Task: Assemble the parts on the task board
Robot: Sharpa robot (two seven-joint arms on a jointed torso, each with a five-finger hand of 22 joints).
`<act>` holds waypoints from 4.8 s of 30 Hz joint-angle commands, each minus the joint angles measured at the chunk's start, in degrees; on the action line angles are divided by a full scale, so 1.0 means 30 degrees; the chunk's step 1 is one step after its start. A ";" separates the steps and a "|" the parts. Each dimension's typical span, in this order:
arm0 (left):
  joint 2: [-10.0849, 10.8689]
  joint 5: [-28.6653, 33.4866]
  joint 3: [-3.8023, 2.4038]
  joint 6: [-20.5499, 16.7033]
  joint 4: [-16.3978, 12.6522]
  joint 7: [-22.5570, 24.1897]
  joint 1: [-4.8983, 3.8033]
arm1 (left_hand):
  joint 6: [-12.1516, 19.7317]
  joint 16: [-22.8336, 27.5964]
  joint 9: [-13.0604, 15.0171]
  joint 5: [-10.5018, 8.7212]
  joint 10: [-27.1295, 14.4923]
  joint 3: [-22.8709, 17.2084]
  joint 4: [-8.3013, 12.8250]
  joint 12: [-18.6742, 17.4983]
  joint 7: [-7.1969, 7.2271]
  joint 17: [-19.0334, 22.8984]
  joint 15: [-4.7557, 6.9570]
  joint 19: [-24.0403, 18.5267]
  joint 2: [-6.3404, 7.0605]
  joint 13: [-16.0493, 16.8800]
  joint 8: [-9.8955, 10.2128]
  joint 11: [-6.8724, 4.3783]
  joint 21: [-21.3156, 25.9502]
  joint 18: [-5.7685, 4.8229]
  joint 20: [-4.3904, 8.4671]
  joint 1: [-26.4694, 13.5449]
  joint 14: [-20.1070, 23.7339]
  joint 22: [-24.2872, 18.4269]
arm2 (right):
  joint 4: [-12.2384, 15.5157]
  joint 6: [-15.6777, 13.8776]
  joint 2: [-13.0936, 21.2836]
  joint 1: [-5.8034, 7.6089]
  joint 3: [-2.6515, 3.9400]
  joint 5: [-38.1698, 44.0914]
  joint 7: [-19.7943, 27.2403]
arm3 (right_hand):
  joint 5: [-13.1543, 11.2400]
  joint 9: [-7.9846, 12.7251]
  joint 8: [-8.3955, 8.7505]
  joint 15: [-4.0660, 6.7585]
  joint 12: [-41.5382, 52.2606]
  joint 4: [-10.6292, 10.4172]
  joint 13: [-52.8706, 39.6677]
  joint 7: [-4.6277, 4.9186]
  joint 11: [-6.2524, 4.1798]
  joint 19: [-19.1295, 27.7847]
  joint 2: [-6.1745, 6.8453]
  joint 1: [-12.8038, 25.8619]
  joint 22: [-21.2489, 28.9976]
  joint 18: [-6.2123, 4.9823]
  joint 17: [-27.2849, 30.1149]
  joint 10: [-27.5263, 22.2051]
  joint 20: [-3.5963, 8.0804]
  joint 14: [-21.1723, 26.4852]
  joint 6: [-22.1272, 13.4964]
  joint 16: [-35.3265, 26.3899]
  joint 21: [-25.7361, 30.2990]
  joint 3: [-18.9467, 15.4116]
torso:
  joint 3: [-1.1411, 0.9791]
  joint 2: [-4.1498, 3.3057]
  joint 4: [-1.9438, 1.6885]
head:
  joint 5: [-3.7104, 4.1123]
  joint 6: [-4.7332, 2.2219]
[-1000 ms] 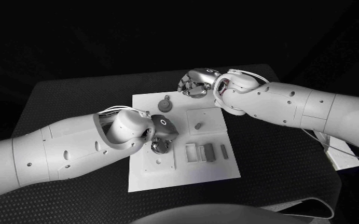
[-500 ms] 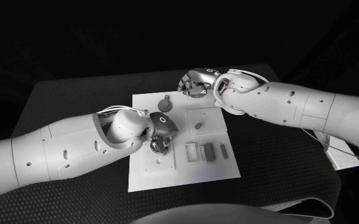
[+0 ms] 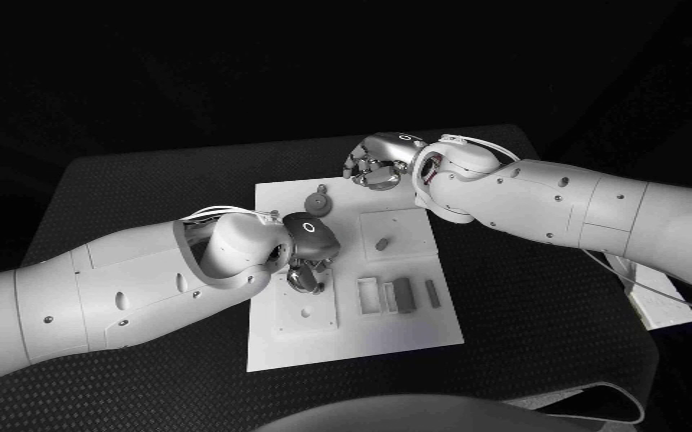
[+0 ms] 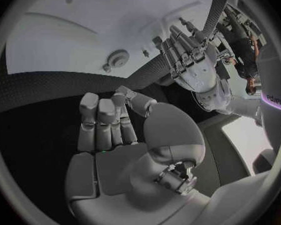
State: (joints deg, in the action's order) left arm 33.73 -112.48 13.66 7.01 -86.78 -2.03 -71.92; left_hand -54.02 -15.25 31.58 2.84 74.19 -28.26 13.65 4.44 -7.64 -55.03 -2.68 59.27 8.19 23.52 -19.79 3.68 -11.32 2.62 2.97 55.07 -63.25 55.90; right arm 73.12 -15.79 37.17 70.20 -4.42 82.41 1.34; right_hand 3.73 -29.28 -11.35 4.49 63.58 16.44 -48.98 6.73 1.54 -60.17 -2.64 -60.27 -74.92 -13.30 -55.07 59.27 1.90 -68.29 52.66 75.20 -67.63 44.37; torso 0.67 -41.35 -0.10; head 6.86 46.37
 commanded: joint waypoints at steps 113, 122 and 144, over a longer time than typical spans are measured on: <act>0.5449 3.0315 -0.1045 -0.6522 0.1960 0.6106 -0.0087 | 0.1261 0.2699 -0.0295 0.0004 -0.2861 0.0131 0.0642 -0.0163 -0.0601 0.1878 -0.1359 -0.2210 -0.1195 -0.1884 0.1004 0.1109 0.2178 -0.0101 -0.1305 0.1031 0.2245 -0.1213 | 0.4434 -0.2735 0.3516 -0.2446 -0.2036 0.5321 -0.1072 | 0.0049 0.0148 -0.2005 -0.0423 -1.5413 -0.0043 1.1198 0.0518 0.0524 -0.0169 0.3112 -0.1596 0.0987 -0.0566 0.2416 0.3367 -0.0327 -0.0157 0.0659 -0.3041 0.2380 -0.1998 | 0.0163 0.0082 0.0042 | -0.1083 -0.1578; 0.5429 3.0339 -0.1044 -0.6479 0.1971 0.6053 -0.0070 | 0.1273 0.2705 -0.0303 0.0005 -0.2867 0.0136 0.0629 -0.0169 -0.0609 0.1896 -0.1370 -0.2209 -0.1200 -0.1912 0.1013 0.1115 0.2188 -0.0086 -0.1315 0.1009 0.2244 -0.1225 | 0.4238 -0.2647 0.3269 -0.2474 -0.2036 0.5473 -0.1231 | 0.0053 0.0018 -0.2224 -0.0238 -1.5228 0.0002 1.0778 0.0314 0.0328 -0.0295 0.2847 -0.1618 0.0942 -0.0566 0.2422 0.3755 -0.0254 -0.0361 0.1126 -0.3073 0.2329 -0.2023 | 0.0169 0.0083 0.0028 | -0.1030 -0.1469; 0.5440 3.0348 -0.1042 -0.6468 0.2000 0.5992 -0.0066 | 0.1313 0.2721 -0.0325 0.0005 -0.2889 0.0146 0.0614 -0.0182 -0.0670 0.1941 -0.1400 -0.2217 -0.1195 -0.1985 0.1041 0.1157 0.2217 -0.0052 -0.1348 0.0971 0.2247 -0.1255 | 0.3905 -0.2224 0.3162 -0.2483 -0.2040 0.5882 -0.1643 | 0.0052 -0.0220 -0.2493 -0.0015 -1.5009 0.0114 1.0100 0.0071 0.0094 -0.0317 0.2139 -0.2157 0.0839 -0.0566 0.2395 0.4188 -0.0118 -0.0523 0.1705 -0.3149 0.2293 -0.1969 | 0.0172 0.0090 0.0043 | -0.1029 -0.1267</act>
State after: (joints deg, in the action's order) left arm 50.15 -21.86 10.56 -13.06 -80.70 15.67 -72.12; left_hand -49.94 -7.30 30.66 2.83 65.41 -27.84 15.80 3.70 -9.30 -49.29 -6.56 52.73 4.56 17.66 -16.91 6.76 -4.89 2.05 -0.71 58.68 -56.50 52.23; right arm 84.87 -23.74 46.70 62.89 -10.45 98.81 -3.08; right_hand 3.71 -29.80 -18.64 3.91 18.18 16.53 -18.50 6.78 2.45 -60.93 4.58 -66.62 -72.36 -11.48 -47.89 66.17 1.21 -69.93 57.45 66.06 -60.47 38.42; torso 1.20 -41.08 -0.01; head 3.77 42.52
